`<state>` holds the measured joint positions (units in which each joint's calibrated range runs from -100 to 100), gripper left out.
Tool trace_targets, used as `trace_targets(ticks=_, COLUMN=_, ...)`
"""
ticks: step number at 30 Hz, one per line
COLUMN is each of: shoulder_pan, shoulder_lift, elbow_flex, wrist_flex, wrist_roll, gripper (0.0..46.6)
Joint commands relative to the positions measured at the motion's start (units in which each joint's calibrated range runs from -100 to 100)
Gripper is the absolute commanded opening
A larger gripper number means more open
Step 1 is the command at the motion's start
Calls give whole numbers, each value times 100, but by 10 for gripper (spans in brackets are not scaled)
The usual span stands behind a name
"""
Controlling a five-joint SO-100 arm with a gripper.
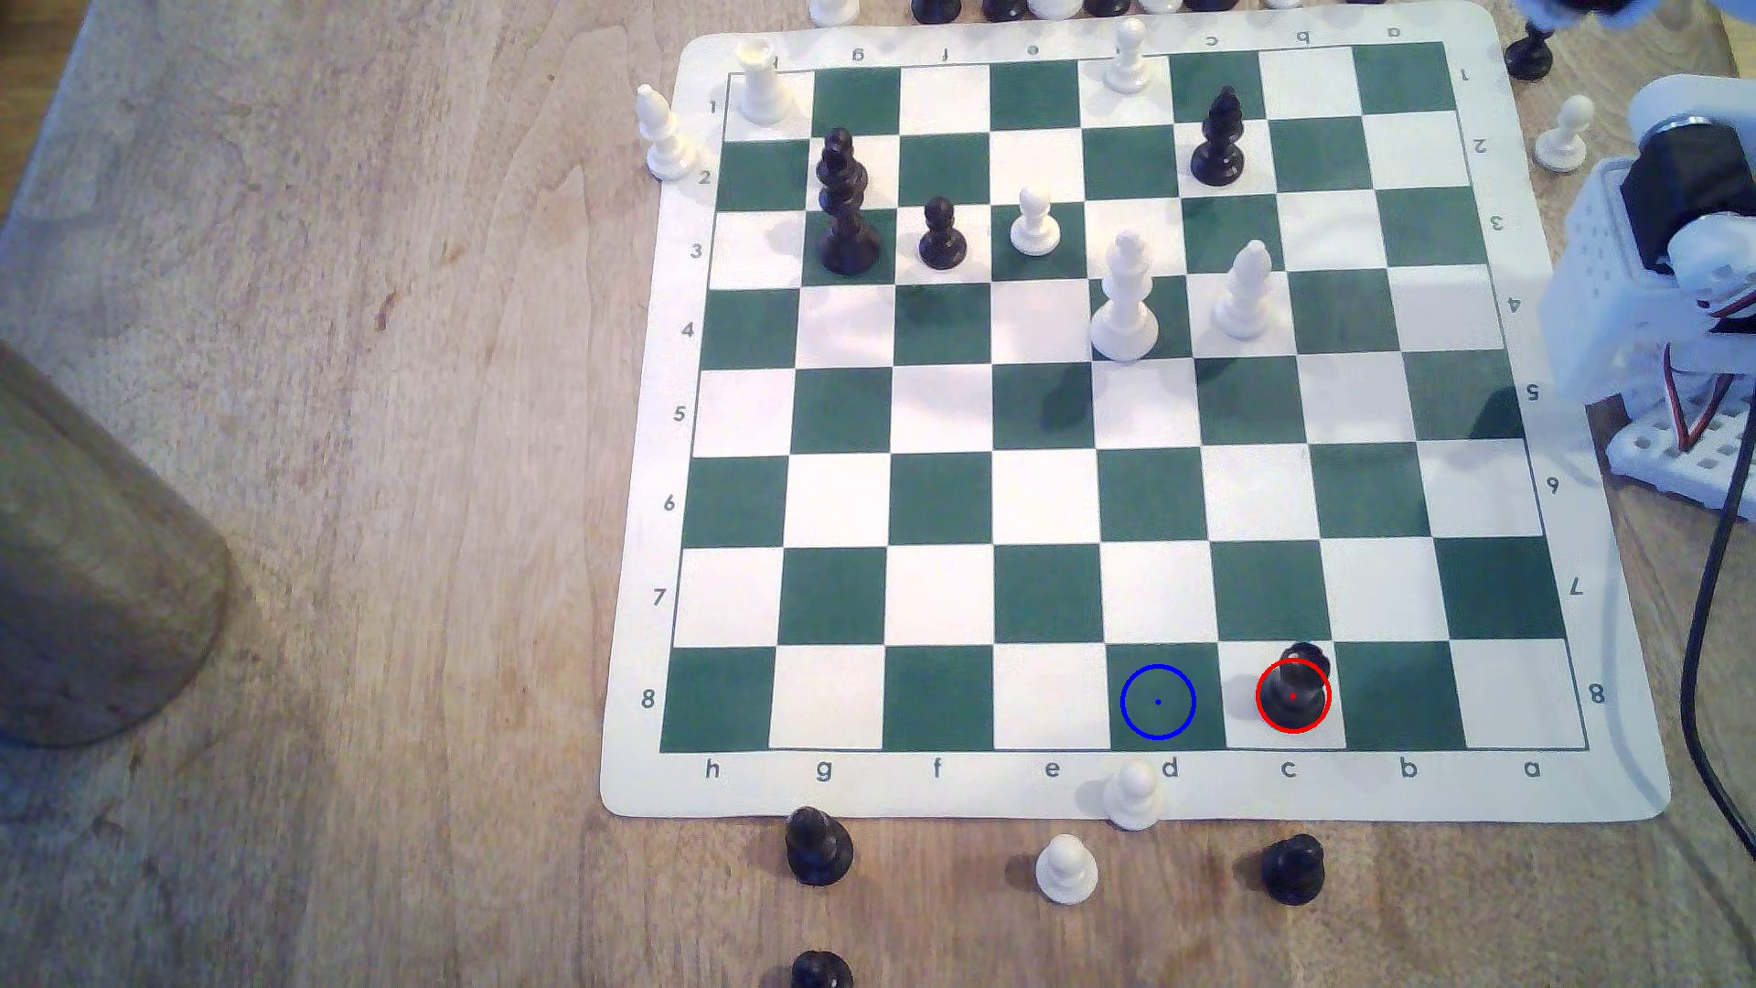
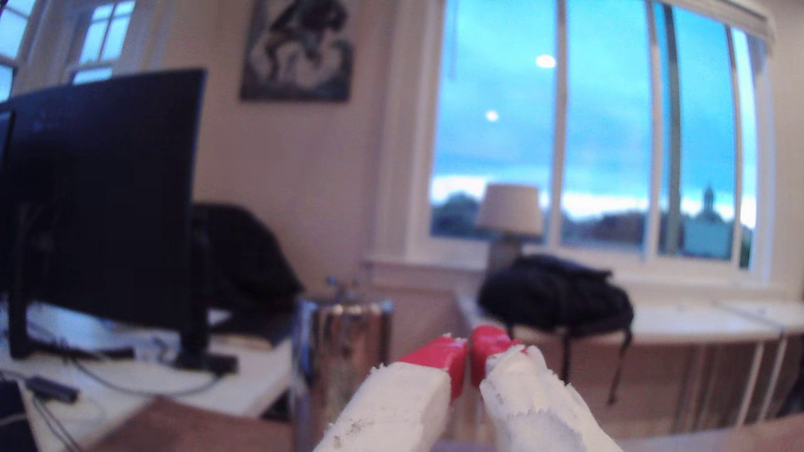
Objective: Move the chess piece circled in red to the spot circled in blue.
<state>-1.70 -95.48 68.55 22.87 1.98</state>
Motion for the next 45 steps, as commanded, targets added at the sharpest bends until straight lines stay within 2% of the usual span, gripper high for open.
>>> trace_targets(ticks=1, shoulder_pan=-178, shoulder_lift=-11, elbow_flex=-1044, wrist_flex=1628, wrist_roll=-15, gripper=2)
trace_targets(ticks=4, shoulder_pan=-186, shoulder_lift=-11, elbow_flex=-1306, wrist_flex=2406, wrist_roll=-20, gripper=3)
trace_targets(ticks=5, shoulder_pan=-186, shoulder_lift=-11, elbow_flex=-1316, wrist_flex=2652, wrist_roll=-20, gripper=20)
trace_targets(ticks=7, shoulder_pan=-249, shoulder_lift=-20, elbow_flex=-1234, wrist_flex=2865, wrist_roll=-20, gripper=2)
trace_targets(ticks=13, shoulder_pan=-413, shoulder_lift=201, elbow_flex=-1053, wrist_flex=3282, wrist_roll=-107, gripper=6)
trace_targets(ticks=15, shoulder_pan=-632, shoulder_lift=218, elbow_flex=-735, wrist_flex=3503, wrist_roll=-190, gripper=3)
trace_targets(ticks=18, shoulder_pan=-984, shoulder_lift=312, elbow_flex=-454, wrist_flex=3766, wrist_roll=-357, gripper=38)
trace_targets(ticks=19, shoulder_pan=-1211, shoulder_lift=312, elbow_flex=-309, wrist_flex=3872, wrist_roll=-596, gripper=109)
trace_targets(ticks=20, shoulder_pan=-1305, shoulder_lift=329, elbow_flex=-273, wrist_flex=3938, wrist_roll=-659, gripper=134)
trace_targets(ticks=25, shoulder_pan=-2165, shoulder_lift=812, elbow_flex=-219, wrist_flex=4298, wrist_roll=-786, gripper=157)
trace_targets(ticks=29, shoulder_pan=-2955, shoulder_lift=1050, elbow_flex=362, wrist_flex=4028, wrist_roll=-908, gripper=186)
trace_targets(ticks=40, shoulder_pan=-2932, shoulder_lift=2850, elbow_flex=652, wrist_flex=2996, wrist_roll=-923, gripper=176)
trace_targets(ticks=45, shoulder_pan=-3088, shoulder_lift=3614, elbow_flex=588, wrist_flex=2504, wrist_roll=-1035, gripper=155)
